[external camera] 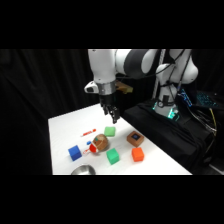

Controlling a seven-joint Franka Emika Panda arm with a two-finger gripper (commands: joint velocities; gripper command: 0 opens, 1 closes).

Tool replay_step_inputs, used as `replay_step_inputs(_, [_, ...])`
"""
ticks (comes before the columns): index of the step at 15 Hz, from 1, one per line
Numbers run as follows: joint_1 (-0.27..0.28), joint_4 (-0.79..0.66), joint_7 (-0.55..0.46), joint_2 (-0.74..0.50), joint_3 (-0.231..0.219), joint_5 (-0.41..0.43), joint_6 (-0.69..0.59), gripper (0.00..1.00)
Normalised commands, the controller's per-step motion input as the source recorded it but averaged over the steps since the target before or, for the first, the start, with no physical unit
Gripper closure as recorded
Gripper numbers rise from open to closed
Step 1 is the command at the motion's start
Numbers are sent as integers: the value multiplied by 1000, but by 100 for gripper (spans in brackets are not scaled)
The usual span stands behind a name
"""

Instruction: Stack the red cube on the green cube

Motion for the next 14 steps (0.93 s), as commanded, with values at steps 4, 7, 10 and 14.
replay_step_inputs(4, [-18, -35, 81, -53, 37, 19, 17, 0])
replay_step_inputs(7, [37, -199, 265, -215, 68, 39, 111, 0])
replay_step_inputs(10, [85, -291, 371, -268, 89, 46, 175, 0])
replay_step_inputs(14, [106, -324, 364, -252, 101, 86, 219, 0])
